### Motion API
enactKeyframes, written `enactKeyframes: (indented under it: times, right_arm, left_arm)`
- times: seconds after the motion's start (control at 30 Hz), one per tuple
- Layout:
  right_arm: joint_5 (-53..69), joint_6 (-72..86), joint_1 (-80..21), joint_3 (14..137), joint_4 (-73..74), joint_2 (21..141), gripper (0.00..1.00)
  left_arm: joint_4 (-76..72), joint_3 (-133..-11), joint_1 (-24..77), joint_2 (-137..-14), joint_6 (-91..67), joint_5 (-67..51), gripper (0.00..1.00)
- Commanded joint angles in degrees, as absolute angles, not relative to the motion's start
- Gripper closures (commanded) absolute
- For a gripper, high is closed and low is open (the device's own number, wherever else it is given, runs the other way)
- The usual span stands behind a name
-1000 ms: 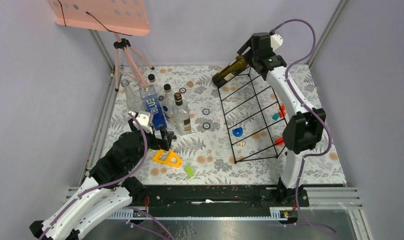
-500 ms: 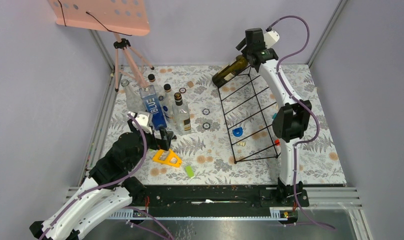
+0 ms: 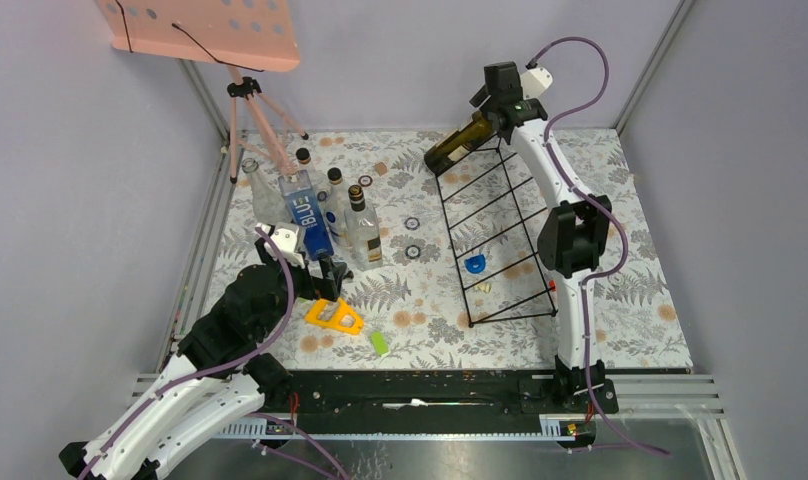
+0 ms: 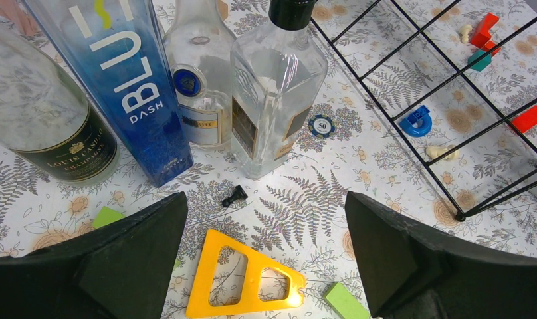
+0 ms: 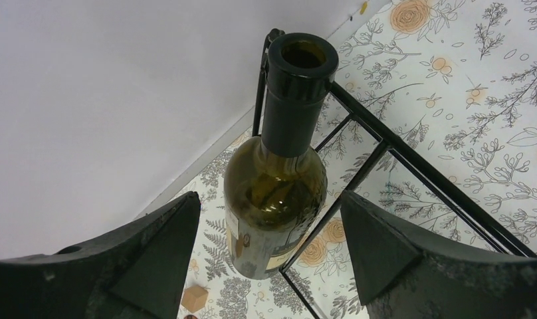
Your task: Take the wine bottle off the wine rack
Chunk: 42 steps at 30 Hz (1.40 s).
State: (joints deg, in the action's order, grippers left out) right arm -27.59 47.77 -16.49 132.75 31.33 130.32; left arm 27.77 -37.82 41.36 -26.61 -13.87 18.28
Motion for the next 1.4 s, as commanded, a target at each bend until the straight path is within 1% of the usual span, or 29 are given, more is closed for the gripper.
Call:
enactKeyframes:
  times: [0.0,0.47,1.1,1.17,1.27,1.37]
  right_arm:
    - [-30.86,47.71,-16.0,136.24,29.88,132.0,0.16]
    - [-32.58,46.69,-15.56,137.28,27.07,134.27,0.25]
    - [-31.82,46.81,-15.36,136.93,23.06,134.88,0.5]
    - [-31.65,47.29,-15.29,136.93,23.12,135.05,0.5]
    - [-31.38,48.54,-15.11,136.85,23.17,135.38,0.4]
    - [-31.21,49.88,-14.86,136.7,23.19,135.8,0.37]
  left_arm:
    - [26.1,-37.64,41.57,-26.49,-13.62,19.39,0.01]
    - [26.03,-37.69,41.53,-27.2,-13.54,19.26,0.01]
    - [26.05,-37.62,41.56,-27.54,-13.45,19.32,0.01]
    - [26.05,-37.62,41.56,-27.55,-13.45,19.21,0.01]
    - [26.05,-37.63,41.51,-27.6,-13.43,19.23,0.01]
    - [26.09,-37.62,41.56,-27.63,-13.34,19.2,0.01]
